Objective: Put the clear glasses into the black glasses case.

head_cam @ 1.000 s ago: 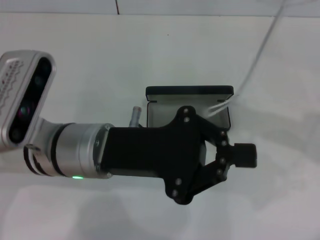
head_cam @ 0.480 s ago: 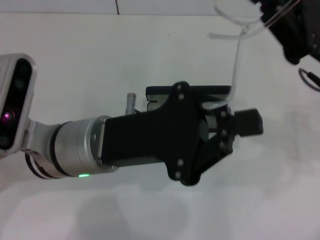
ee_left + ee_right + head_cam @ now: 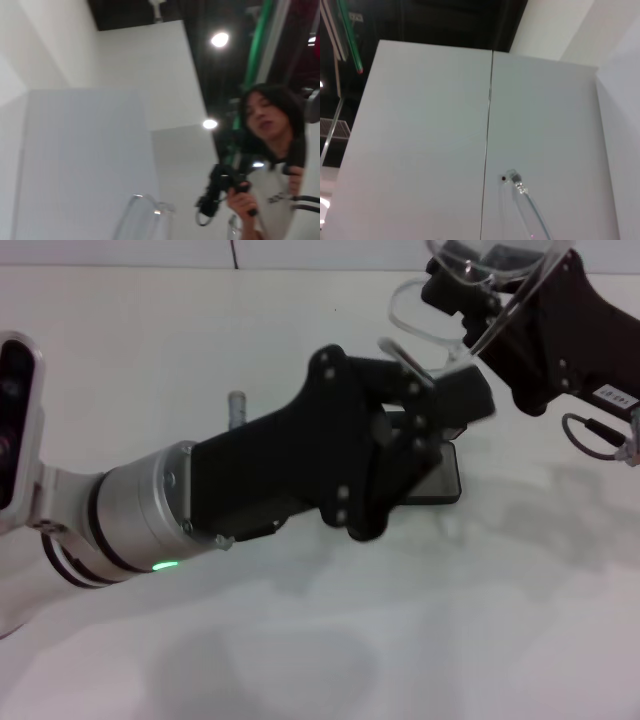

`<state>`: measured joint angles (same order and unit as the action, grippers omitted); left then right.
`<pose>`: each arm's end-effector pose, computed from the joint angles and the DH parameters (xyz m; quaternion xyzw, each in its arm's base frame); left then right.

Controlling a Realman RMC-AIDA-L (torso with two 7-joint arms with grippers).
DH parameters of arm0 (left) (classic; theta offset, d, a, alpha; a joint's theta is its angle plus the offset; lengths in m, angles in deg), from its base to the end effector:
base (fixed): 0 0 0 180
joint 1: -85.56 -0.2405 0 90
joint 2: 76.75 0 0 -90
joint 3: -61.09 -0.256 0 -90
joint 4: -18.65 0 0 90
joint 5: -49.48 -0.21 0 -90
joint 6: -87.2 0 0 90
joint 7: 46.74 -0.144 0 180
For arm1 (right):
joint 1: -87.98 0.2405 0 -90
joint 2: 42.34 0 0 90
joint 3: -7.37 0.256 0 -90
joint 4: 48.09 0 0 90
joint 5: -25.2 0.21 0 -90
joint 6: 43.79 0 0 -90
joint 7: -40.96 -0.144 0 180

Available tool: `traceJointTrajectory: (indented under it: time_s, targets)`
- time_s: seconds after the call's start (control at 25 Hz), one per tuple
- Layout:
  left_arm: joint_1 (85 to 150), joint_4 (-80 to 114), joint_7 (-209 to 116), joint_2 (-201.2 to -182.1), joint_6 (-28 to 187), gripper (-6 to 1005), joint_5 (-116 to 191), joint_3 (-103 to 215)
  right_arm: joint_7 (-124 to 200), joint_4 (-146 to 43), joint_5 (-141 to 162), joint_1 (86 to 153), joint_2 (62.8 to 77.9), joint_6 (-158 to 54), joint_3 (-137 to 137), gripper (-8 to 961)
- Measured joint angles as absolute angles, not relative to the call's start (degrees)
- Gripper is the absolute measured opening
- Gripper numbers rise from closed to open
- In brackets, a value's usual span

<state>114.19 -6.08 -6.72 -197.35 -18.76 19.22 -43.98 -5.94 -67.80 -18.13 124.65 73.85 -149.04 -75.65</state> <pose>-0.1470 0.2575 -0.0414 -0.7868 0.0436 -0.6134 0.0532 0.1517 0.3170 0.0028 -0.8091 -0.0459 0.5776 0.0980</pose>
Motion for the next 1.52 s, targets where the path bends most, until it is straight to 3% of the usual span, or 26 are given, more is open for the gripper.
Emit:
traceJointTrajectory:
  time_s: [1.52]
  targets:
    - [117.0,-7.1,-2.8,-197.05,-19.2,32,13.6,-45.0,-4.5,-68.0,-17.4,123.5,73.85,-143.8,-76.3,114]
